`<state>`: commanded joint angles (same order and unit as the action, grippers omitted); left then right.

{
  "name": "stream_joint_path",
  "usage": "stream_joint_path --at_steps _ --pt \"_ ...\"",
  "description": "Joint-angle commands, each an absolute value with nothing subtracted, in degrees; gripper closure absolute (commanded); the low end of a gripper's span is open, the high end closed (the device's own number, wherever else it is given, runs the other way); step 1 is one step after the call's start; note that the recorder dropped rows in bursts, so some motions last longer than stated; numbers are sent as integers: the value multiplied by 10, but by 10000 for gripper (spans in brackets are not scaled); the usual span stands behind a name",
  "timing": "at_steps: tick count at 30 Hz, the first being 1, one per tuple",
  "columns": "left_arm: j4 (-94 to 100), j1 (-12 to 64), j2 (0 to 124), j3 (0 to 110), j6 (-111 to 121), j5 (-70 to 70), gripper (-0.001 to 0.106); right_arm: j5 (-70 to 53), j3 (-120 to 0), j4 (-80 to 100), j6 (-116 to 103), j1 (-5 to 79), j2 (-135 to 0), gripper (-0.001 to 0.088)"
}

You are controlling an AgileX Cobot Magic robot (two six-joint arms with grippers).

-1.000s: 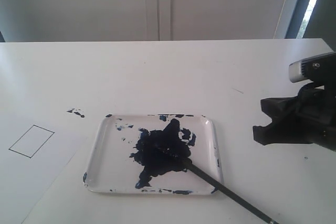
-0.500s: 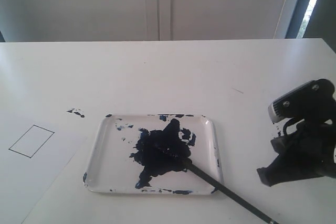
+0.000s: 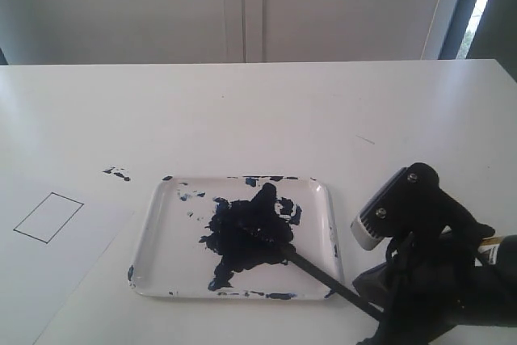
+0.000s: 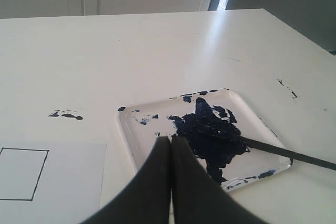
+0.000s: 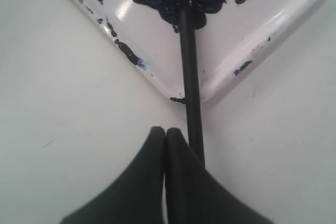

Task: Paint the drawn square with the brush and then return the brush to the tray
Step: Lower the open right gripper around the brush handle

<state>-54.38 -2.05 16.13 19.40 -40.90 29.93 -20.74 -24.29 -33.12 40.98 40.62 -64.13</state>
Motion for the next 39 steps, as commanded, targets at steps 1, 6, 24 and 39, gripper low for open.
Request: stream_joint_path --at_steps 1,6,24,39 --pt "-544 -20 161 194 -409 299 1053 -207 -243 -331 410 406 -641 868" --pt "-544 -20 161 194 -409 299 1053 -191 -241 -322 407 406 -641 868" --pt "-544 -20 161 194 -409 299 1053 -165 -240 -288 407 406 -641 862" --pt "-544 -20 161 194 -409 299 1053 -174 -240 -281 410 406 -648 526"
